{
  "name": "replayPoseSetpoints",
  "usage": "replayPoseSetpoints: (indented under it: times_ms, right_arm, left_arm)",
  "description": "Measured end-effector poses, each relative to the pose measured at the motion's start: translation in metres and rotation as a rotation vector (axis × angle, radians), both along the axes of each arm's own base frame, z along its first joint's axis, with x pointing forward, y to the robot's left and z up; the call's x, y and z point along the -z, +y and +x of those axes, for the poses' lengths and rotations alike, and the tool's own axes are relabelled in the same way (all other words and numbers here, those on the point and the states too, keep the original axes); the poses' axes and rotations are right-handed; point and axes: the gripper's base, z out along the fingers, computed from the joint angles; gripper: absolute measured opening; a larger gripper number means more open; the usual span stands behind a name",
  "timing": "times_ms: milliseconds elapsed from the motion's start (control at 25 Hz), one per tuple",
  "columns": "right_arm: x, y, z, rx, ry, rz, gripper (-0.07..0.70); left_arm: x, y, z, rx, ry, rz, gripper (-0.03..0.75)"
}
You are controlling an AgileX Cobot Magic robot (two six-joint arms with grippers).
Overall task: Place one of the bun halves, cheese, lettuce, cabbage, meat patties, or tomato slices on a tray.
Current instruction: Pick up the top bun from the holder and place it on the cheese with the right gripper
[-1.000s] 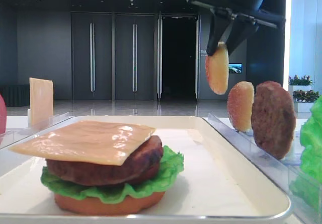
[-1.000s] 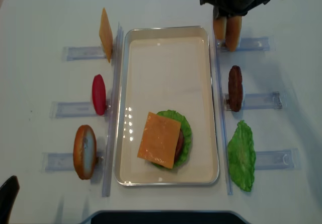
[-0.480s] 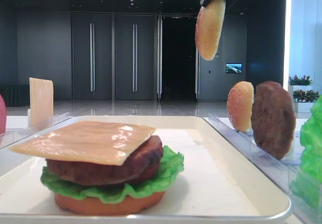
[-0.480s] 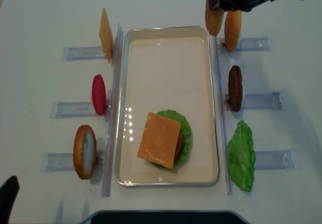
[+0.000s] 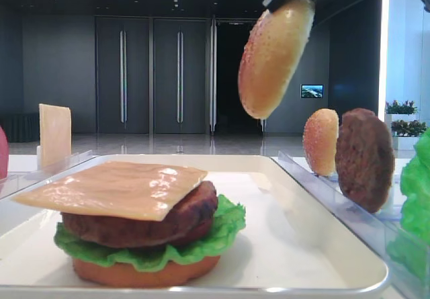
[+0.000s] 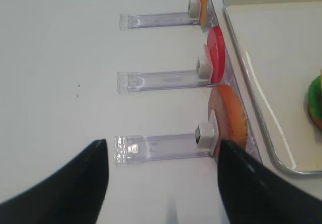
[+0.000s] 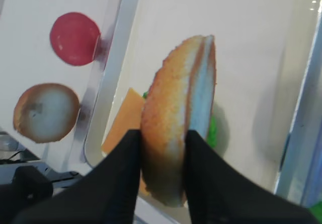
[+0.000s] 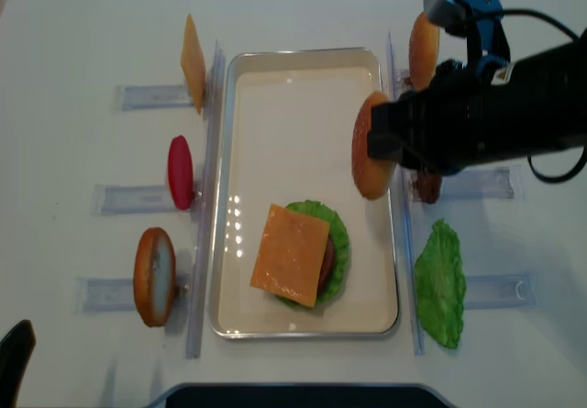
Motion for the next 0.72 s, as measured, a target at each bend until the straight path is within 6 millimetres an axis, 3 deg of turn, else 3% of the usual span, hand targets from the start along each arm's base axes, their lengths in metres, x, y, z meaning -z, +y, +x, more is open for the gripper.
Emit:
replayPoseSetpoints:
  times_ms: [200,360,720]
  right_arm:
    - [0.012,0.009,-0.023,-0.112,-0.021,0.108,0.221]
    - [0.013,0.017,-0.031,-0.175,-0.067,0.195,0.221]
    - [0.035,0.035,-0.023,-0.22,-0.022,0.34,0.221]
  left_arm:
    - [0.0,0.0,0.0,0.0,0.0,0.0,0.517]
    - [0.0,0.0,0.0,0.0,0.0,0.0,0.517]
    - [0.0,0.0,0.0,0.0,0.0,0.0,0.517]
